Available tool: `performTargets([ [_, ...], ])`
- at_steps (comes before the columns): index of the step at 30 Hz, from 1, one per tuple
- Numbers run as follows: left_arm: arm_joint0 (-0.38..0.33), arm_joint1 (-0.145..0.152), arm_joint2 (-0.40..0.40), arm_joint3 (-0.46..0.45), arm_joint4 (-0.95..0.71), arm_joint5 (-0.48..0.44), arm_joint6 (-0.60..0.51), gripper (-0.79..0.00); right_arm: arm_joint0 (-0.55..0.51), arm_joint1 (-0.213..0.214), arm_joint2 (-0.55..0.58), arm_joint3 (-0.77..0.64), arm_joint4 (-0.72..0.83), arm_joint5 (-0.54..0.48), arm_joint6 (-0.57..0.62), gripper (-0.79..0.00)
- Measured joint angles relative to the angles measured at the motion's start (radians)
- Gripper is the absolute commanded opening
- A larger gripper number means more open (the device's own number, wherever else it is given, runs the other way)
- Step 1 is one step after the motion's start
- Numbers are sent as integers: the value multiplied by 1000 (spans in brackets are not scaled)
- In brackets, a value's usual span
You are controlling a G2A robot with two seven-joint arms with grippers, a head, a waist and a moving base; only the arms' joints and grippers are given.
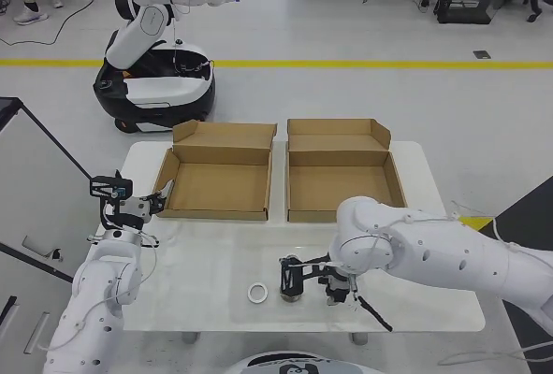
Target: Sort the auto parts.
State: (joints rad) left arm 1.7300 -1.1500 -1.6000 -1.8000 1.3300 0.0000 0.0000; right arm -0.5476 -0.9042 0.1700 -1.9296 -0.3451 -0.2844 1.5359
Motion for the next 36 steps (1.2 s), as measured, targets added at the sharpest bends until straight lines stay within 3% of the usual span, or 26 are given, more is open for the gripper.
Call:
performTargets([
  [36,0,0,0,0,0,0,0,0,-57,-60,0,107,-92,0,0,-474],
])
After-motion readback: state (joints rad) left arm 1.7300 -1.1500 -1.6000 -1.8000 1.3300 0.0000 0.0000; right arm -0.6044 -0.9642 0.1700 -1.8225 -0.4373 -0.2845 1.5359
